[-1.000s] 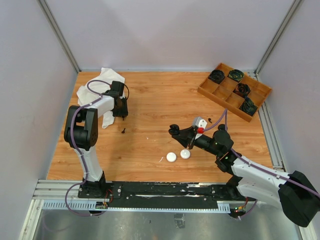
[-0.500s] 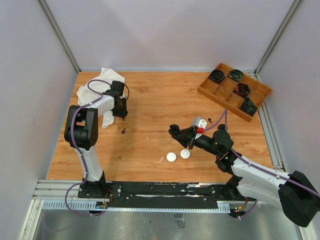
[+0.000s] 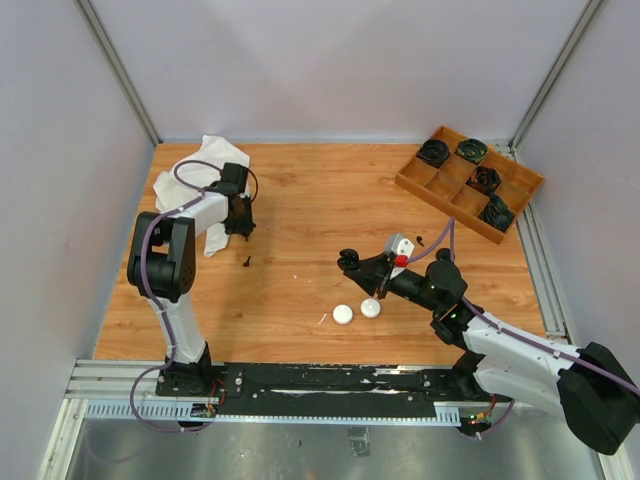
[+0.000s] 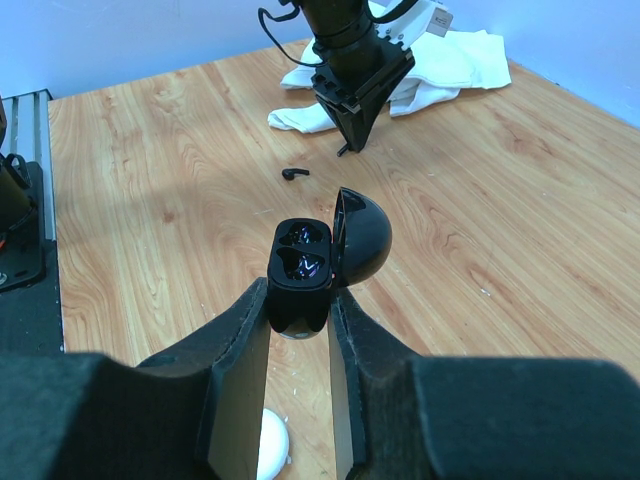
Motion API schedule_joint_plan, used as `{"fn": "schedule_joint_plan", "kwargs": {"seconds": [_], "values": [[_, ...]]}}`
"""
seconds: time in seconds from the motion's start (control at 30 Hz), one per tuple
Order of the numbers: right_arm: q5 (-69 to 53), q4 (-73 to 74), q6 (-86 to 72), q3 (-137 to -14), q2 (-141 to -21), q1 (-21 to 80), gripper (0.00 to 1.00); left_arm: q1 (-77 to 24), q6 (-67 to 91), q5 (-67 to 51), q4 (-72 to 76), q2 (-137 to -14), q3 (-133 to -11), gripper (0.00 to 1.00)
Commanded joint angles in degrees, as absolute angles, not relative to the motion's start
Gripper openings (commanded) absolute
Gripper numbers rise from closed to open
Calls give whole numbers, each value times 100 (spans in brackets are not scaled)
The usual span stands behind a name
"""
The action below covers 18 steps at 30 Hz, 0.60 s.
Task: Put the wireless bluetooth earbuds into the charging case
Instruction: Pick up the earbud from the center of the board.
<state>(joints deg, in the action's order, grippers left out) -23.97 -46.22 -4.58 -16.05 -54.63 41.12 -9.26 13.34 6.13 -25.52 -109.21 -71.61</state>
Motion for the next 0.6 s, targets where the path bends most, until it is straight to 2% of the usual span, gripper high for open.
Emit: {"fn": "schedule_joint_plan", "kwargs": {"seconds": [0.0, 0.57], "values": [[-2418, -4720, -387, -1644, -5400, 4085, 2, -1094, 1541, 310, -2495, -10766, -6712, 19], [-2090, -5427, -167, -1436, -5767, 4082, 1, -2563, 2336, 911, -1154, -8678, -5602, 17]]}}
